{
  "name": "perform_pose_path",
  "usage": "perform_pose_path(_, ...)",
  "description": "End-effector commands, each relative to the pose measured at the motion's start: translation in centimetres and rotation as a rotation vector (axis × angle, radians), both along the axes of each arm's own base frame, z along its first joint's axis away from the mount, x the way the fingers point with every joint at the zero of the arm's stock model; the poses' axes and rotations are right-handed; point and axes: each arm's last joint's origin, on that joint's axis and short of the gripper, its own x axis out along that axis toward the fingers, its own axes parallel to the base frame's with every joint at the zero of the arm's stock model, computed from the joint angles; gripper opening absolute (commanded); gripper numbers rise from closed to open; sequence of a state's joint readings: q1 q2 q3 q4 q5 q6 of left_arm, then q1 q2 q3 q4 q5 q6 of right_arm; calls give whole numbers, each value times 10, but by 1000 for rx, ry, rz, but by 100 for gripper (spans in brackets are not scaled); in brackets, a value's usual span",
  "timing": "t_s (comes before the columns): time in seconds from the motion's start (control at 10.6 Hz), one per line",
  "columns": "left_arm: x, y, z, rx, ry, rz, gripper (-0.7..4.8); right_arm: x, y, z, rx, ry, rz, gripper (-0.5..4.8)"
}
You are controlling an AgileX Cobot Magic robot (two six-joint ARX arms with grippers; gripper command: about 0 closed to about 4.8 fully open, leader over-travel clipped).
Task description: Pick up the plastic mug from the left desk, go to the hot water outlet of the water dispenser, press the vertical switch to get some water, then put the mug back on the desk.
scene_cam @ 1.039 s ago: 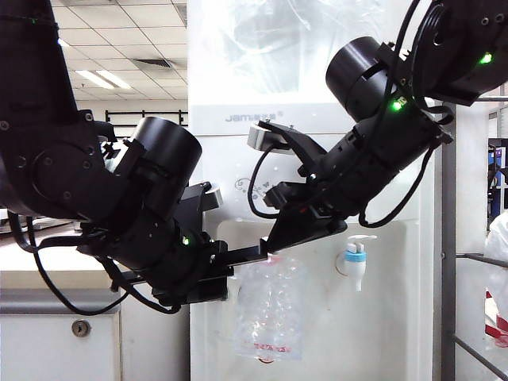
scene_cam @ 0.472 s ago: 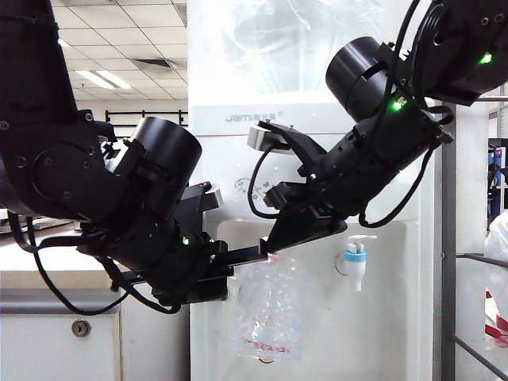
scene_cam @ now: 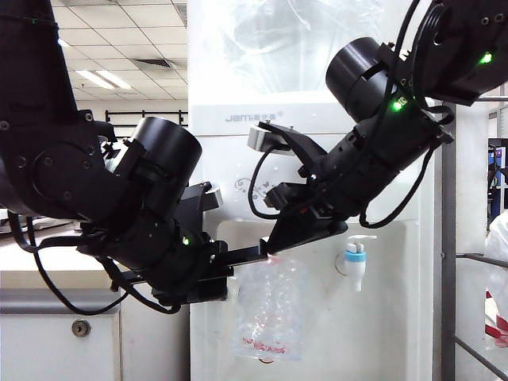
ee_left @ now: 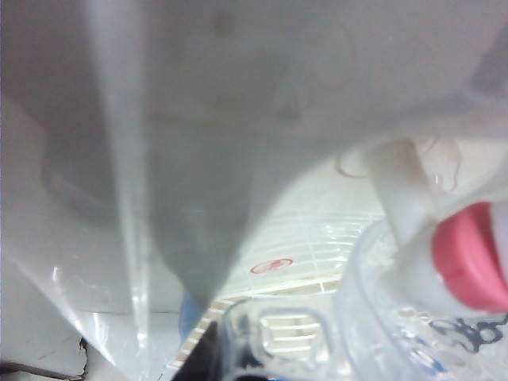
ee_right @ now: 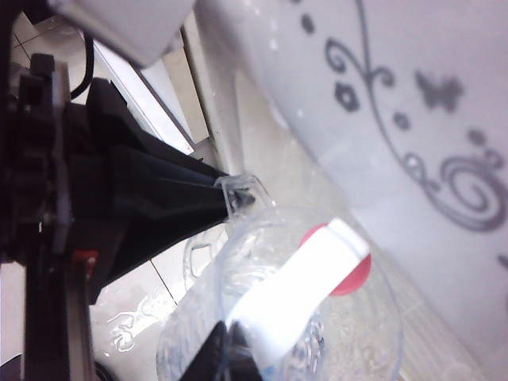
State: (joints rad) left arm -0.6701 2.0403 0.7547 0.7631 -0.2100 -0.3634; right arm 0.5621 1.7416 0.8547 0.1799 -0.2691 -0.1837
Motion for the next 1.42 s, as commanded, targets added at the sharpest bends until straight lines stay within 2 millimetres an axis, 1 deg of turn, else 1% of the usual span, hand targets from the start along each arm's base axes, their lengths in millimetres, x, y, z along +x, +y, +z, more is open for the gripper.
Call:
perform_pose_path(0.09, 3, -2, 7, -39, -42, -3, -7, -3, -2, -3, -26, 35, -2, -2)
perform_pose_path(0.19, 3, -2, 7, -39, -42, -3, -7, -3, -2, 2, -16, 19, -3, -2)
perform_pose_path(0.47, 3, -2, 7, -38, -42, -3, -7, -15, -10, 55, 77, -101, -17, -2)
perform_pose_path(0.57, 3, -2, 7, -35, -43, -5, -7, -21, -14, 69, 93, -125, -29, -2)
perform_pose_path(0.76, 2, -2, 6, -13, -48, -16, -7, -39, -26, 99, 108, -161, -39, -2)
perform_pose_path(0.94, 2, -2, 5, -11, -30, -26, -7, -55, -36, 117, 110, -175, -48, -2)
perform_pose_path(1.23, -4, -6, 1, -14, 32, -85, -7, -76, -50, 135, 99, -191, -73, -2)
perform_pose_path(1.42, -7, -8, 2, -19, 48, -114, -7, -84, -56, 143, 95, -210, -94, -2)
